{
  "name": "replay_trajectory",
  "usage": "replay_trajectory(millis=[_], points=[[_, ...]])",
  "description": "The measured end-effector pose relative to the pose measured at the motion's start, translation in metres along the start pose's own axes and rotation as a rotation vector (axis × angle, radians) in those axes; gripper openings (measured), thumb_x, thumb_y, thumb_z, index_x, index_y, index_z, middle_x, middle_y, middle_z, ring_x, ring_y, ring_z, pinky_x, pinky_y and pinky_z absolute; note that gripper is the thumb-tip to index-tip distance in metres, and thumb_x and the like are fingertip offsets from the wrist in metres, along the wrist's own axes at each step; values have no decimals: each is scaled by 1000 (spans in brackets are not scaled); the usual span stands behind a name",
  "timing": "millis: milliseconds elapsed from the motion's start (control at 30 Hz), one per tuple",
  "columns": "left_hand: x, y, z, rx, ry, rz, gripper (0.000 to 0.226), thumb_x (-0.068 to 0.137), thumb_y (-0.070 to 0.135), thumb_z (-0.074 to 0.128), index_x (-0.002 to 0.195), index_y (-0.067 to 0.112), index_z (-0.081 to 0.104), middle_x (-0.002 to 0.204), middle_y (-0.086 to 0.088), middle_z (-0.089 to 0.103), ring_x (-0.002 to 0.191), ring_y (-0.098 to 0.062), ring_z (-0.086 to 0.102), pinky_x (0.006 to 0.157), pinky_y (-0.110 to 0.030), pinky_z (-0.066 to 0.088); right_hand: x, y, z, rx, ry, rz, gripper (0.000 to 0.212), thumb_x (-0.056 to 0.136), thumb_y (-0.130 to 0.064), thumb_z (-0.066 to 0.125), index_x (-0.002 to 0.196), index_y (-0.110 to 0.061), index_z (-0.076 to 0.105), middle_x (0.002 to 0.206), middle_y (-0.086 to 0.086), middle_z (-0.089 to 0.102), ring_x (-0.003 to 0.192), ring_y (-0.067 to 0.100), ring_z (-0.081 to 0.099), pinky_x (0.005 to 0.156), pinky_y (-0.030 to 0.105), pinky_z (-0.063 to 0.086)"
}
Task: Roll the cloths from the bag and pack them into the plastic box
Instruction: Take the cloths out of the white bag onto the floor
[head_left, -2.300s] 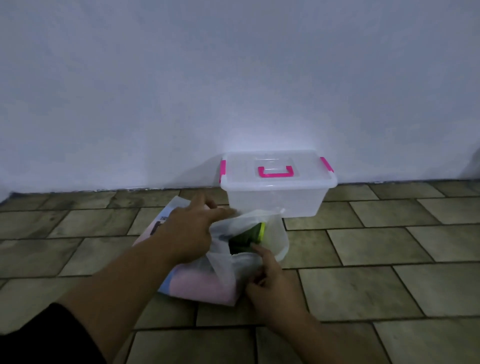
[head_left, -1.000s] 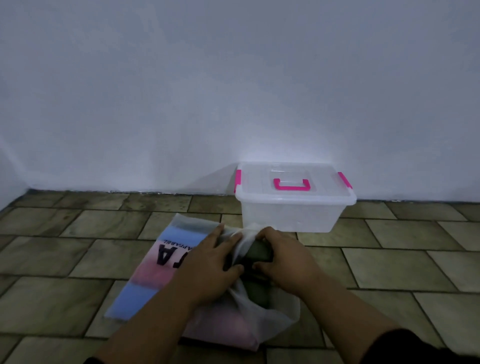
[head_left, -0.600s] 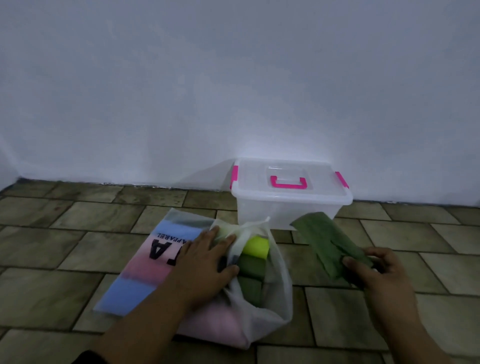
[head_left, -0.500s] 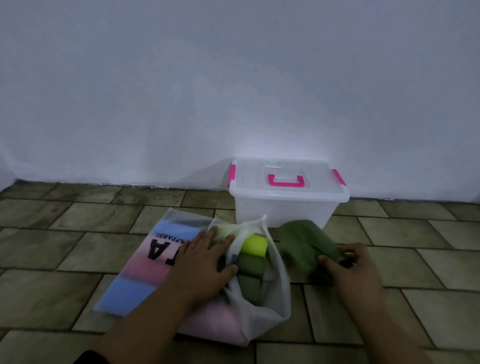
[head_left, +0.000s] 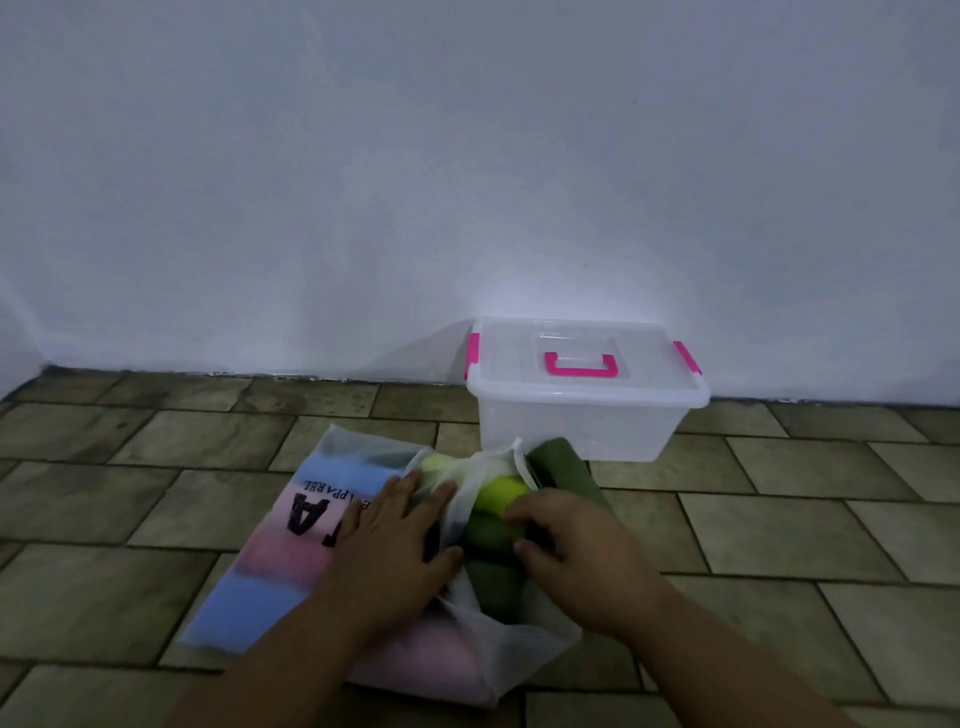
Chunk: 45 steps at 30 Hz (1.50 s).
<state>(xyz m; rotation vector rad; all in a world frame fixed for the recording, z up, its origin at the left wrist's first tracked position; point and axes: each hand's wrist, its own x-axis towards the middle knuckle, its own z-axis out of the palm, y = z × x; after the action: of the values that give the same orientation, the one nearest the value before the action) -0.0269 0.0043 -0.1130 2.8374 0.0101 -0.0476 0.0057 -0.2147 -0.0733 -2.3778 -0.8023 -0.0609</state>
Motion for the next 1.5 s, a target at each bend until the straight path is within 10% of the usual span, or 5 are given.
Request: replay_trajectory(millis=[533, 733, 933, 1067, 1500], points=[[14, 13, 1, 39, -4, 5, 60, 91, 57, 32, 146, 48, 10, 160, 6, -9, 146, -15, -8, 112, -55, -8, 77, 14, 7, -182, -409, 360, 47, 89, -38, 56, 125, -12, 40, 114, 14, 59, 95, 26, 56, 75, 29, 41], [8, 12, 4, -1, 79, 8, 64, 89, 58, 33, 146, 49, 5, 159, 10, -8, 146, -12, -8, 114, -53, -7, 37, 14, -22, -17, 4, 230, 33, 67, -40, 71, 90, -37, 48, 69, -10, 51, 63, 7, 51, 50, 22, 36], [9, 10, 12, 27, 89, 2, 64, 89, 62, 29, 146, 49, 2, 160, 10, -8, 145, -13, -8, 113, -52, -8, -32, 76, -65, 577, 513, 539, 35, 73, 1, 70, 80, -32, 61, 85, 10, 64, 69, 27, 62, 63, 42, 57], [10, 9, 11, 20, 90, 3, 65, 88, 63, 30, 147, 48, 5, 160, 9, -6, 146, -14, -7, 113, -53, -7, -39, 96, -42, 406, 644, 767, 32, 72, -8, 74, 85, -26, 51, 89, 13, 61, 68, 29, 59, 63, 41, 51], [4, -5, 4, 42, -24, 64, 81, 75, 77, 26, 145, 50, -6, 158, 13, -14, 144, -12, -16, 113, -48, -11, -5, 34, -23, -11, 274, 244, 26, 72, -34, 74, 93, -34, 59, 87, -17, 54, 81, 0, 53, 65, 17, 40]])
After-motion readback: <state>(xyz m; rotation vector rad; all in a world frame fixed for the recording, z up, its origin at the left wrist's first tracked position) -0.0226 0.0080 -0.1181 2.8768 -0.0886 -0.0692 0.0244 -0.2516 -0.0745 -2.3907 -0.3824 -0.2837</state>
